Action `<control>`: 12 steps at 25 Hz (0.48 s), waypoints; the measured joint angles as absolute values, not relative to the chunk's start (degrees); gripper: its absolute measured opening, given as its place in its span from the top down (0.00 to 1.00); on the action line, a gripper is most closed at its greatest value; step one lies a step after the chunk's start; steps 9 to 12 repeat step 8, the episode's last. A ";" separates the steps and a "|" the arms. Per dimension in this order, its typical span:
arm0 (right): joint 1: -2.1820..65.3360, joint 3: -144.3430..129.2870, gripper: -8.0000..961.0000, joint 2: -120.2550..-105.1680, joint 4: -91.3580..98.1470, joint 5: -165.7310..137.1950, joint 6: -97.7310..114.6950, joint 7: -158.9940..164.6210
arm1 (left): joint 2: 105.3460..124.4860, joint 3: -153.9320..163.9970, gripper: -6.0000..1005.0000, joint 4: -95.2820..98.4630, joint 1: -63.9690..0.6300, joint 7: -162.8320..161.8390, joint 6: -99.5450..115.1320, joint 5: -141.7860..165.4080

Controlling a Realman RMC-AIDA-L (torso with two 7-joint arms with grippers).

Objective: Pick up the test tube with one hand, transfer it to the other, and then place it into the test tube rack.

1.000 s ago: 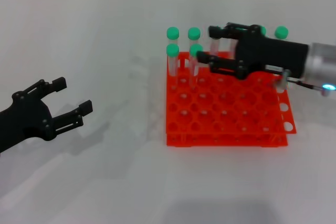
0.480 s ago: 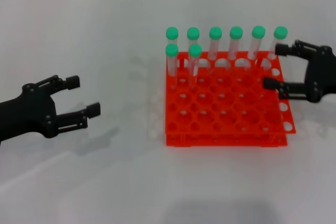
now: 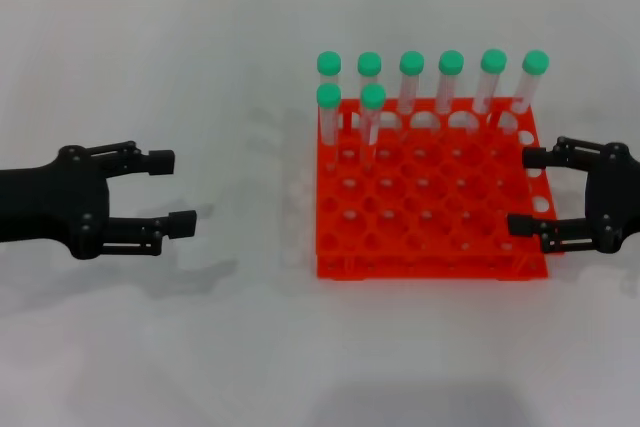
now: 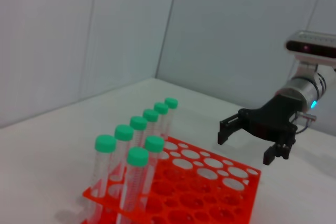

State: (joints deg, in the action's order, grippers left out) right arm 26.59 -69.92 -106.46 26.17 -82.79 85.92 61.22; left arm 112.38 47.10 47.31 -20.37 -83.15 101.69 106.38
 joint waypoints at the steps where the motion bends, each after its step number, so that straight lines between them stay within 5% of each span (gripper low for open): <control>1: 26.70 -70.00 0.08 -106.47 25.88 -82.82 85.92 61.28 | 112.29 47.09 0.13 47.33 -20.88 -83.44 101.89 106.99; 12: 27.01 -70.04 0.08 -106.46 25.26 -84.20 85.99 61.71 | 111.96 47.15 0.13 47.23 -23.27 -84.08 102.55 109.93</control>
